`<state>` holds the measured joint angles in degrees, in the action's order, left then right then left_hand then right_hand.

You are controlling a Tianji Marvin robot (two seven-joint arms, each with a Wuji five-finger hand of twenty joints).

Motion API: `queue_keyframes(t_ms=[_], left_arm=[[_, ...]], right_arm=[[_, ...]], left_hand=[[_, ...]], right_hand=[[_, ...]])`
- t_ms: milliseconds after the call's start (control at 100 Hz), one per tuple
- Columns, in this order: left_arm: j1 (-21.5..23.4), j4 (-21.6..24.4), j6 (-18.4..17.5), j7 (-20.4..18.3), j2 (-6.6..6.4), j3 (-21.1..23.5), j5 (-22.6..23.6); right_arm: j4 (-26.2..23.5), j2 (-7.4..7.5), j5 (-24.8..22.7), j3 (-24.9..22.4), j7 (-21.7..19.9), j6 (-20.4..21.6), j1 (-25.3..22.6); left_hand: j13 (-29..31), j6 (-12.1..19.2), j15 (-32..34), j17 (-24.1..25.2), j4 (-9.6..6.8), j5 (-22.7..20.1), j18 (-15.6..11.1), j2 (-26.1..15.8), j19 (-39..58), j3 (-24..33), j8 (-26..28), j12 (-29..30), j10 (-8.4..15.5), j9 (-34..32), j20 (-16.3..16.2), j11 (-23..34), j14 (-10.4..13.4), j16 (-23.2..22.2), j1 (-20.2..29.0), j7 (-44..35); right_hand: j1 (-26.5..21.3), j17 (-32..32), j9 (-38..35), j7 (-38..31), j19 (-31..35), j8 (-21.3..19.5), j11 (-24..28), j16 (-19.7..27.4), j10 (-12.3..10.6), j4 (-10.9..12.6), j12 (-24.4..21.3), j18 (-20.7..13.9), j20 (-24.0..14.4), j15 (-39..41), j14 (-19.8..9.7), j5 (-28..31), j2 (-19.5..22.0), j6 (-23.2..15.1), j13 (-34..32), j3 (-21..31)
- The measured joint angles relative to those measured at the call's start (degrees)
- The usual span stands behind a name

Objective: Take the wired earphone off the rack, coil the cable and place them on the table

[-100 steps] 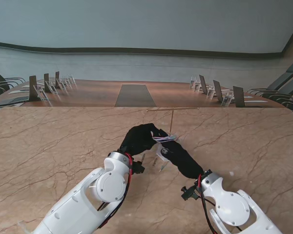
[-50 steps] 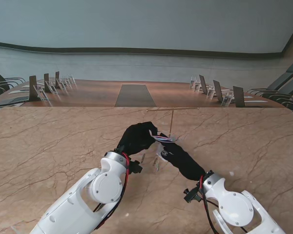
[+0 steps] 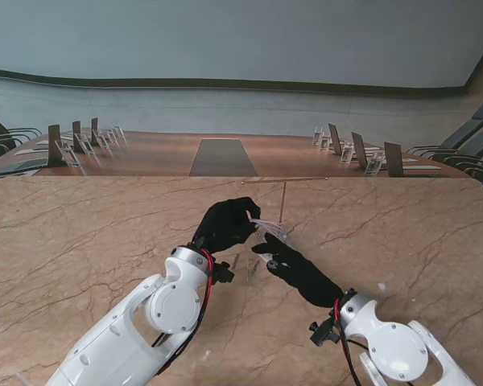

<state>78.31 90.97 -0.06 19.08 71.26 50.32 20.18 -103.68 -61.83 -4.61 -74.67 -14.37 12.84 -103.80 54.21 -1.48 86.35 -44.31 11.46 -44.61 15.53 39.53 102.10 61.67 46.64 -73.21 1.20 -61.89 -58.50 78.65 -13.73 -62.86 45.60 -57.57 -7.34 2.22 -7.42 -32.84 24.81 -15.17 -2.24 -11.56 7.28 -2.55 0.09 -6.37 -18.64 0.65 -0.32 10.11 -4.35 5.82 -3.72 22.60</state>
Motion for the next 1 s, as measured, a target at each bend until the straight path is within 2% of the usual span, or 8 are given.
queue_keyframes(t_ms=[210,370,490,780,810,840,930,1000], left_arm=[[-0.1,0.0,0.1,-0.3,0.00,-0.3,0.3],[-0.1,0.0,0.0,-0.9,-0.14,-0.3,1.0],[0.1,0.3,-0.2,-1.6,-0.47,0.1,1.9],[1.0,2.3,-1.1,-3.7,-1.59,1.0,3.5],[1.1,2.5,-1.2,-3.8,-1.67,1.0,3.6],[1.1,2.6,-1.2,-3.8,-1.73,1.0,3.7],[1.2,2.9,-1.2,-4.2,-1.89,1.0,3.8],[1.3,3.0,-1.2,-4.5,-1.98,1.0,3.8]], right_arm=[[-0.5,0.00,0.0,-0.5,0.1,0.7,-1.1],[-2.4,0.09,-0.4,-2.5,-1.1,0.9,-3.2],[-4.6,0.25,-1.7,-4.8,-1.7,1.5,-5.8],[-7.9,0.37,-4.3,-10.0,-0.9,4.0,-11.1],[-8.1,0.37,-4.5,-10.4,-0.6,4.3,-11.5],[-8.2,0.37,-4.7,-10.8,-0.4,4.6,-11.8],[-8.3,0.37,-4.8,-11.5,0.3,5.7,-12.6],[-8.2,0.36,-4.9,-11.5,1.2,6.9,-12.8]], left_hand=[[0.0,0.0,0.0,0.0,0.00,0.0,0.0,0.0,0.0,0.0,0.0,0.0,0.0,0.0,0.0,0.0,0.0,0.0,0.0,0.0],[0.0,0.0,0.0,0.0,0.00,0.0,0.0,0.0,0.0,0.0,0.0,0.0,0.0,0.0,0.0,0.0,0.0,0.0,0.0,0.0],[0.0,0.0,0.0,0.0,0.00,0.0,0.0,0.0,0.0,0.0,0.0,0.0,0.0,0.0,0.0,0.0,0.0,0.0,0.0,0.0],[0.0,0.0,0.0,0.0,0.00,0.0,0.0,0.0,0.0,0.0,0.0,0.0,0.0,0.0,0.0,0.0,0.0,0.0,0.0,0.0],[0.0,0.0,0.0,0.0,0.00,0.0,0.0,0.0,0.0,0.0,0.1,0.0,0.0,0.0,0.0,0.0,0.0,0.0,0.0,0.0],[0.0,0.0,0.0,0.0,0.00,0.0,0.0,0.0,0.0,0.0,0.5,0.0,0.0,0.0,0.0,0.0,0.0,0.0,0.0,0.0],[0.0,0.0,0.0,0.0,0.00,0.0,0.0,0.0,0.0,0.0,0.6,0.0,0.0,0.0,0.0,0.0,0.0,0.0,0.0,0.0],[0.0,0.0,0.0,0.0,0.00,0.0,0.0,0.0,0.0,0.0,0.6,0.0,0.0,0.0,0.0,0.0,0.0,0.0,0.0,0.0]], right_hand=[[0.0,0.0,0.0,-0.3,0.0,0.1,1.2,-0.1,0.1,0.0,0.1,0.1,0.0,0.7,0.3,0.9,0.0,0.0,0.0,0.0],[0.0,-0.2,-0.7,-0.5,0.0,0.9,3.6,-0.7,0.9,0.0,2.9,1.3,-0.1,2.9,1.2,1.5,0.0,0.0,-0.8,0.0],[0.0,-1.6,-1.3,-0.5,0.0,1.5,8.6,-1.3,2.1,0.0,5.7,2.1,-0.7,6.2,1.9,1.5,0.0,0.0,-1.8,0.0],[0.0,-3.0,-1.9,-1.1,0.8,1.5,13.5,-2.1,2.9,0.0,7.8,3.6,-0.7,10.7,2.4,2.2,0.0,0.0,-2.3,0.0],[0.0,-3.2,-1.9,-0.9,1.1,1.5,14.8,-2.2,3.1,0.0,8.4,3.7,-0.7,11.7,3.0,2.2,0.0,0.0,-2.4,0.0],[0.0,-3.3,-1.9,-0.9,1.4,1.5,15.1,-2.3,4.4,0.0,8.7,3.9,-0.7,12.1,4.5,2.2,0.0,0.0,-2.4,0.0],[0.0,-4.1,-3.4,-0.8,2.2,2.0,19.6,-2.3,3.4,0.0,10.6,5.0,-0.7,13.5,4.9,2.2,0.0,-1.8,-3.1,0.0],[0.0,-4.9,-7.7,-1.1,2.9,2.0,20.8,-2.4,0.6,0.0,10.6,5.1,-0.7,14.0,3.1,2.2,0.0,-5.2,-5.5,0.0]])
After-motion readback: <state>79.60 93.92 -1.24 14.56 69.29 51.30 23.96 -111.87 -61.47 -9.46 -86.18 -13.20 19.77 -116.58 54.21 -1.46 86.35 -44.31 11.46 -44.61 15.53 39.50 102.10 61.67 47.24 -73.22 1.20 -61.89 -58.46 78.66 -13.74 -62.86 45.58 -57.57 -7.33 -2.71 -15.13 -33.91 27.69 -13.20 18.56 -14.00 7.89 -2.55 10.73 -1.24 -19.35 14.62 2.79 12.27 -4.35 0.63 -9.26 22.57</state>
